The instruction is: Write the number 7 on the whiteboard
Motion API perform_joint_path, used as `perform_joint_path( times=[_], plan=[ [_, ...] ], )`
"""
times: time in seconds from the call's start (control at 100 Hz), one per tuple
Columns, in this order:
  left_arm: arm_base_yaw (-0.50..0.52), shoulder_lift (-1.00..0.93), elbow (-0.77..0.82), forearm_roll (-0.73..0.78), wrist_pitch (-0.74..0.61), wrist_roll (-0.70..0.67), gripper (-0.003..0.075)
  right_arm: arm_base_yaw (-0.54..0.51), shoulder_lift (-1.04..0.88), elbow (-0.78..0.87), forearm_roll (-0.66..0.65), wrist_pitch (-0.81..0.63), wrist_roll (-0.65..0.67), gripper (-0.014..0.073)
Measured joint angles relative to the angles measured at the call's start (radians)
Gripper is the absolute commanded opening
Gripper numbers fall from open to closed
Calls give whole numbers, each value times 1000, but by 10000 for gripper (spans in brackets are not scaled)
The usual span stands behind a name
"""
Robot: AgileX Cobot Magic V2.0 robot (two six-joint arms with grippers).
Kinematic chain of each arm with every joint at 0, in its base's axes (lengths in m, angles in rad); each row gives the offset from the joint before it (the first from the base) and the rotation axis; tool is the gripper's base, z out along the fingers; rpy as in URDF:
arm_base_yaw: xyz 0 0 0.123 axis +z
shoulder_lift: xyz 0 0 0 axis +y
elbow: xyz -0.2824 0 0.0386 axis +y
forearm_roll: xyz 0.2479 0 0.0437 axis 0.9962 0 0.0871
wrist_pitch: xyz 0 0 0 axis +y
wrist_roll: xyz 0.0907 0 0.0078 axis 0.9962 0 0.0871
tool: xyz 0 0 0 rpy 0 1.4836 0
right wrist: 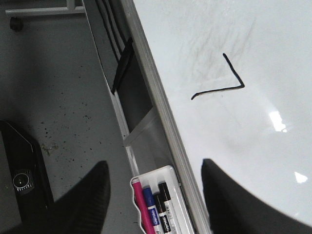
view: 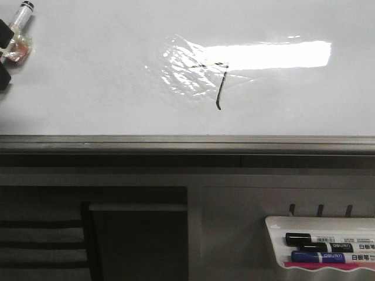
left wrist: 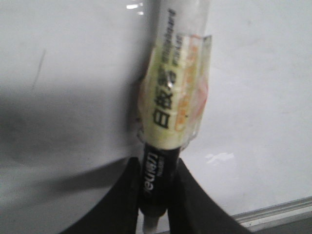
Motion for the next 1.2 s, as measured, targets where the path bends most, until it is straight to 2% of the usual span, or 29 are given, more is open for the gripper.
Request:
perform_joint_path(
  times=[0.27,0.35,0.41,0.61,0.66,0.73,0.96,1.2],
  plan=[
    [0,13,2,-21,-5,0,-20,0,0,0,0,0,0,375],
    [0,13,2,-21,-5,-1,1,0,0,0,0,0,0,375],
    [0,13,2,-21,-5,-1,51,0,0,0,0,0,0,375],
    [0,16,2,-25,8,-1,314,0,0,0,0,-7,35,375],
    [0,16,2,-27,16,-1,349,0,0,0,0,-9,53,375],
    [0,12,2,-27,30,-1,357,0,0,-1,0,-10,84,375],
    [0,-79,-21,-23,90,-1,356,0,-33,-2,-7,-32,317,336],
    [0,-286,-26,15,203,-1,356,0,-139,7,-171,-36,743,226]
  ],
)
